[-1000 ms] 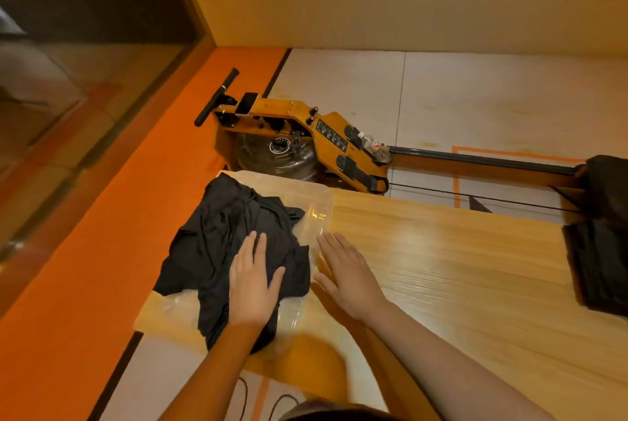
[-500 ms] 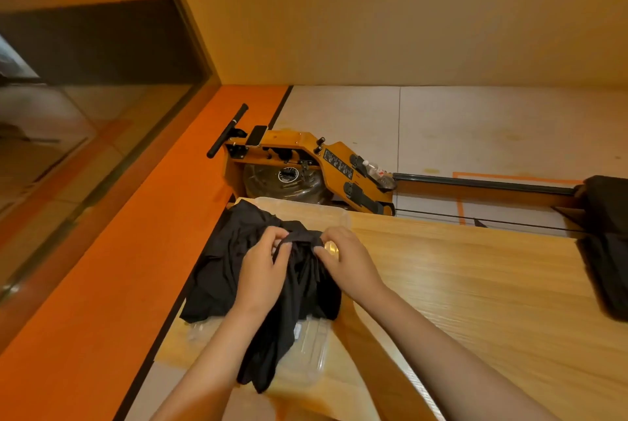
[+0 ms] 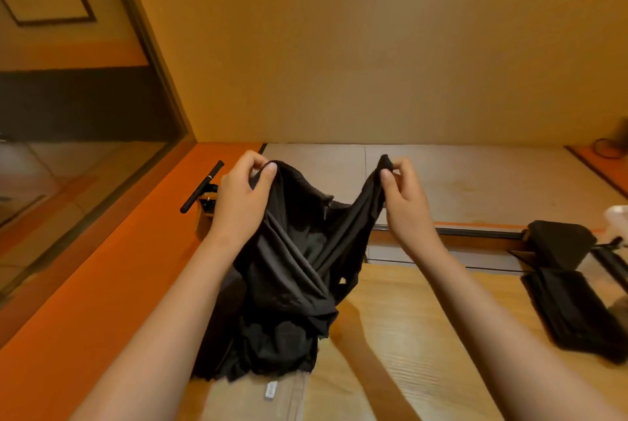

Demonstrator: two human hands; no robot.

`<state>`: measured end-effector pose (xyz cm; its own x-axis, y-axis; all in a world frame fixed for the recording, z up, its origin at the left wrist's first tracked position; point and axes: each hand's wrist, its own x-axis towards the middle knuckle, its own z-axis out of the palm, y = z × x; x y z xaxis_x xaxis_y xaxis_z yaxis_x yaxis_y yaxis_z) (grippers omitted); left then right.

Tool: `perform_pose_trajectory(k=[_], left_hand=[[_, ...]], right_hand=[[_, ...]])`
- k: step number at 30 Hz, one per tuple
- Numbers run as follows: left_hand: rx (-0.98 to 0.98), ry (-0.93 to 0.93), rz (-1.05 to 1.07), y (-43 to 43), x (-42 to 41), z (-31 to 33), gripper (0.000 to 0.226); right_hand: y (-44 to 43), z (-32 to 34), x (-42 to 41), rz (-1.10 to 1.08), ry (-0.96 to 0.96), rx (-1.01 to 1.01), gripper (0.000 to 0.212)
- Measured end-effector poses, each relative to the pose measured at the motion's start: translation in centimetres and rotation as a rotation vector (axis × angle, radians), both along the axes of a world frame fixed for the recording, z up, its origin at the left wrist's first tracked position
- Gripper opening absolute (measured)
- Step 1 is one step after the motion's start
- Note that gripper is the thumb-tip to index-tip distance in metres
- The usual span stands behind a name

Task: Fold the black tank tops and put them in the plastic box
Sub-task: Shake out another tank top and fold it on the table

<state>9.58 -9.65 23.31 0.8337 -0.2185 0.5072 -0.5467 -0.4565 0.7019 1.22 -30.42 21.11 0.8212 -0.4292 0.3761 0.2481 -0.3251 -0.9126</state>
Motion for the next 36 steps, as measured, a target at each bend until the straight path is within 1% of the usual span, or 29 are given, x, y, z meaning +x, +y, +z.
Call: perform_pose_trajectory(k=[4,8,11,13,17,19,21,22,23,26,27,28,29,31,33,34,36], left_hand=[[-0.052,-0.028,0.007,-1.3,1.2,2.4,0.022],[-0.125,0.016,0.054,-2.1,2.5,3.1,0.026],[-0.124,0.038,0.090,-2.1,3.4,2.4,0.028],[-0.091,0.048,0.100,-2.2,3.8,1.8,0.030],[-0.017,0.093,0.060,-3.0,4.3,0.7,0.033],[0.014,0.130,0.035,-4.1,4.2,0.4,0.026],[0.036,0.163,-0.052,-5.7,3.1,0.5,0.013],[0.049,0.179,-0.129,-6.8,2.2,0.7,0.018],[0.053,0.211,-0.232,-7.9,1.1,1.0,0.029],[0.058,0.395,-0.584,-11.8,-2.9,2.2,0.061],[0.065,0.433,-0.674,-13.0,-3.9,2.4,0.065],[0.072,0.436,-0.731,-14.1,-4.5,2.4,0.063],[0.075,0.412,-0.756,-14.9,-4.7,2.5,0.055],[0.077,0.310,-0.726,-15.9,-4.6,2.5,0.035],[0.067,0.231,-0.691,-16.2,-4.1,2.4,0.012],[0.049,0.221,-0.696,-16.2,-4.1,2.5,0.009],[0.013,0.219,-0.736,-16.4,-4.3,2.6,0.016]], right_hand=[[-3.7,2.3,-0.2,-0.169,-0.022,-0.034,0.018],[-8.1,3.3,-1.5,-0.316,-0.013,-0.063,0.022],[-11.4,3.8,-3.2,-0.417,-0.017,-0.088,0.024],[-13.1,4.5,-4.2,-0.443,-0.025,-0.119,0.024],[-14.5,6.1,-4.7,-0.371,-0.009,-0.135,0.022],[-14.2,6.7,-4.7,-0.320,0.027,-0.134,0.022],[-13.4,7.0,-4.7,-0.251,0.074,-0.127,0.022],[-12.9,7.1,-4.7,-0.190,0.106,-0.106,0.021],[-12.2,7.1,-4.7,-0.119,0.137,-0.085,0.020],[-9.6,7.0,-4.6,0.108,0.212,-0.093,0.014],[-8.8,6.9,-4.6,0.162,0.234,-0.104,0.011],[-8.1,6.8,-4.5,0.193,0.248,-0.109,0.011],[-7.6,6.6,-4.6,0.203,0.248,-0.107,0.015],[-7.5,6.1,-4.8,0.192,0.209,-0.092,0.022],[-8.2,5.3,-5.4,0.140,0.192,-0.142,0.033],[-8.7,4.8,-5.8,0.118,0.209,-0.166,0.038],[-9.5,3.2,-6.6,0.099,0.277,-0.201,0.045]])
